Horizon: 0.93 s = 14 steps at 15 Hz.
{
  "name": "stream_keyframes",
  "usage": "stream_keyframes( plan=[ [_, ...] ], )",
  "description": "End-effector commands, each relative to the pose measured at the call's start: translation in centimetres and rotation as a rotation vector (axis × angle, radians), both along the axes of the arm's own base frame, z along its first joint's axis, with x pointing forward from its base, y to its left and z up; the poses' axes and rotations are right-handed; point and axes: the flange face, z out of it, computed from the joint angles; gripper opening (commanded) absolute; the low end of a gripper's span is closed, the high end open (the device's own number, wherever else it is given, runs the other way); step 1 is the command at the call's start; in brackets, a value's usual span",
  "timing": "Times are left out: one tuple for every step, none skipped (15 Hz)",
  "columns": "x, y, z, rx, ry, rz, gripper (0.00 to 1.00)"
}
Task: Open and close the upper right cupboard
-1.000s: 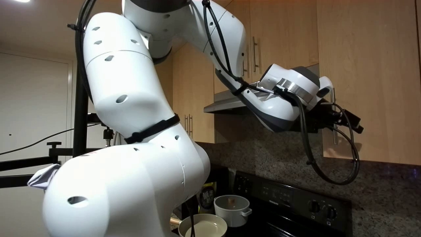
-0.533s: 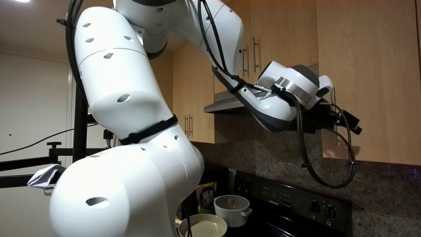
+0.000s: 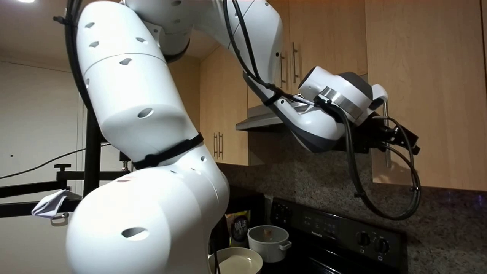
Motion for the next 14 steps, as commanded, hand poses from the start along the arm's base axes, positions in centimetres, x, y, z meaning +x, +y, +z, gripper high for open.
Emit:
stream_keyframes(
  plan=[
    [-3.7,-4.3,-0.8,-0.089,0.047,-0.032,1.0],
    [-4.0,-4.5,-0.9,-0.097,0.049,-0.019,1.0],
    [-4.4,-4.7,-0.9,-0.105,0.049,-0.008,1.0],
    [-4.7,-4.9,-0.9,-0.109,0.048,0.003,1.0],
    [-5.1,-5.1,-0.9,-0.118,0.047,0.014,1.0],
    [-5.5,-5.3,-0.9,-0.125,0.046,0.023,1.0],
    [-5.9,-5.5,-1.0,-0.132,0.046,0.035,1.0],
    [-6.3,-5.7,-1.0,-0.142,0.049,0.043,1.0],
    [-6.8,-5.9,-1.1,-0.152,0.051,0.053,1.0],
    [-7.2,-6.2,-1.1,-0.161,0.052,0.059,1.0],
    [-7.7,-6.5,-1.2,-0.175,0.055,0.069,1.0],
    [-8.2,-6.7,-1.2,-0.185,0.057,0.074,1.0],
    [-8.8,-7.1,-1.3,-0.199,0.061,0.081,1.0],
    [-9.4,-7.5,-1.4,-0.21,0.066,0.088,1.0]
  ],
)
